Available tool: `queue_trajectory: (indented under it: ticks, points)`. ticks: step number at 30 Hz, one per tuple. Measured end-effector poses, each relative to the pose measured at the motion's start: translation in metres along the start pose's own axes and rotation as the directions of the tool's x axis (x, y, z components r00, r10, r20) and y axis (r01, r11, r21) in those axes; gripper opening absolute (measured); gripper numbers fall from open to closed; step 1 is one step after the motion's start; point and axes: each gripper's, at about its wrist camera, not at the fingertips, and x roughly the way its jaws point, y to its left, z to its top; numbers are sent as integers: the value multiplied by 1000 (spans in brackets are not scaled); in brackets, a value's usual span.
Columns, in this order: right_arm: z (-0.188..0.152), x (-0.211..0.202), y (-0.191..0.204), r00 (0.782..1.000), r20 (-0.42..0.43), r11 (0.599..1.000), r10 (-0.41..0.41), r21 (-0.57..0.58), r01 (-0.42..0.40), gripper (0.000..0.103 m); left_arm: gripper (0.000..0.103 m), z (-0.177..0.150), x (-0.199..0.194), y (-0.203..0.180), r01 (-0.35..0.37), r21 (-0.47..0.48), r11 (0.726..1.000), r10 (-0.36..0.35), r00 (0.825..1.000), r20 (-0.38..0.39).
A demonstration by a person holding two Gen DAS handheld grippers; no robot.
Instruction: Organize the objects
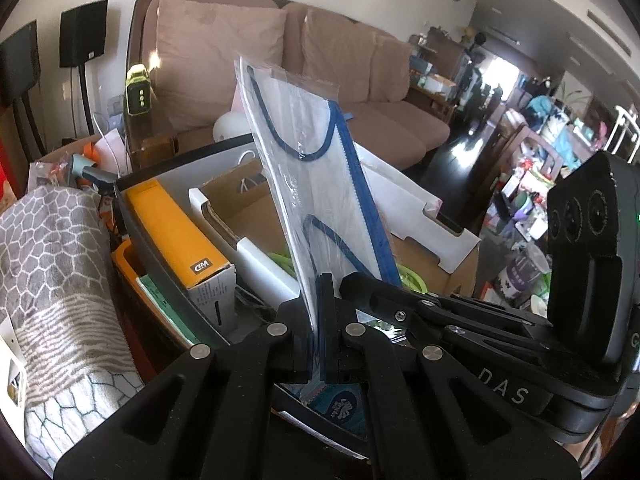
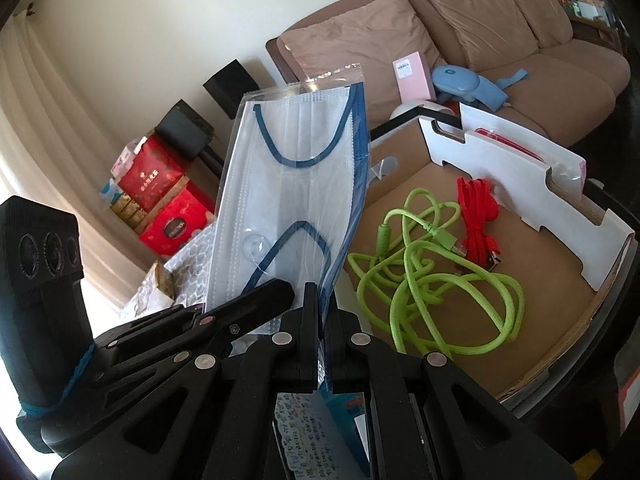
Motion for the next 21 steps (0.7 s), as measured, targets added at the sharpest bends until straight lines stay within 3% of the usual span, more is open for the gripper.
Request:
queue_trajectory:
  ticks: [21]
  points:
    - [4, -4, -13, 1000, 15, 999, 22, 29, -22, 3, 0, 6, 6, -8, -9, -12, 1000, 9, 1000, -10]
